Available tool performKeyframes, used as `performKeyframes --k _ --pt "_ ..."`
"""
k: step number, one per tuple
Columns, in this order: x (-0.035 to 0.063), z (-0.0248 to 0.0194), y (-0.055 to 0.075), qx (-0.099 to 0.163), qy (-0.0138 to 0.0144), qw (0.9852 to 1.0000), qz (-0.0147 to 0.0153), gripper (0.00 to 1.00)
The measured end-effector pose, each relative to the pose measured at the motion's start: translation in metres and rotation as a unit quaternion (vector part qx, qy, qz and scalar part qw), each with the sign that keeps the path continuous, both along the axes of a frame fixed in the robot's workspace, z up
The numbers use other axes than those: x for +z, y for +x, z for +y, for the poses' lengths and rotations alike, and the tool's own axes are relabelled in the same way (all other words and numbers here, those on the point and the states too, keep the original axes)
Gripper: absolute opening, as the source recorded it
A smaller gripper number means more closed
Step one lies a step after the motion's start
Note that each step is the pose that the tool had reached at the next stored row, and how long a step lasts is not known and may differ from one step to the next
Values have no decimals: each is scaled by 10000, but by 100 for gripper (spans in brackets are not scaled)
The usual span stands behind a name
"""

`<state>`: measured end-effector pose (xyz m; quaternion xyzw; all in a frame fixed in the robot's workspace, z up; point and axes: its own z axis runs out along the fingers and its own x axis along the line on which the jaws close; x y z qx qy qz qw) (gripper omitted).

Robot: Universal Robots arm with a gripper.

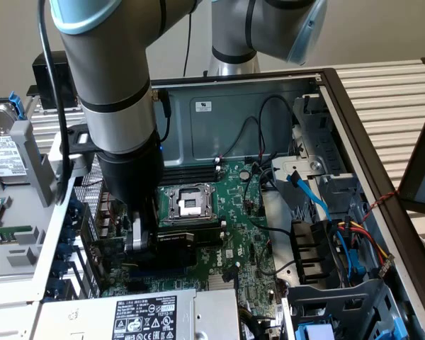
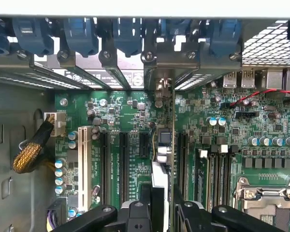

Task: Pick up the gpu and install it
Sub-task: 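Insert the gpu into the slot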

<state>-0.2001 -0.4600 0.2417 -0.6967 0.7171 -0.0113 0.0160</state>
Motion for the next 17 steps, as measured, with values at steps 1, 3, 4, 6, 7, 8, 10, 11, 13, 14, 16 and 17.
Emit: performKeyframes --k 1,3,4,6,7,8,10,11,13,14,16,17 --pt "0 2 -4 -5 -1 10000 -2 27" --pt "-1 3 -4 -4 4 10000 2 27" --pt "-1 6 -9 -10 4 10000 1 27" --pt "-1 6 -11 -12 3 10000 1 27" --pt "-1 6 -11 -12 3 10000 1 27" --pt "-1 6 -11 -12 3 10000 1 27" --pt "-1 5 -11 -13 4 10000 0 27" --pt "-1 4 -12 -13 4 10000 0 27" --pt "-1 3 -12 -14 4 10000 0 27" --pt "-1 3 -12 -13 3 10000 0 27" --pt "-1 4 -19 -18 6 10000 8 28" --pt "0 3 -18 -18 4 10000 5 28"
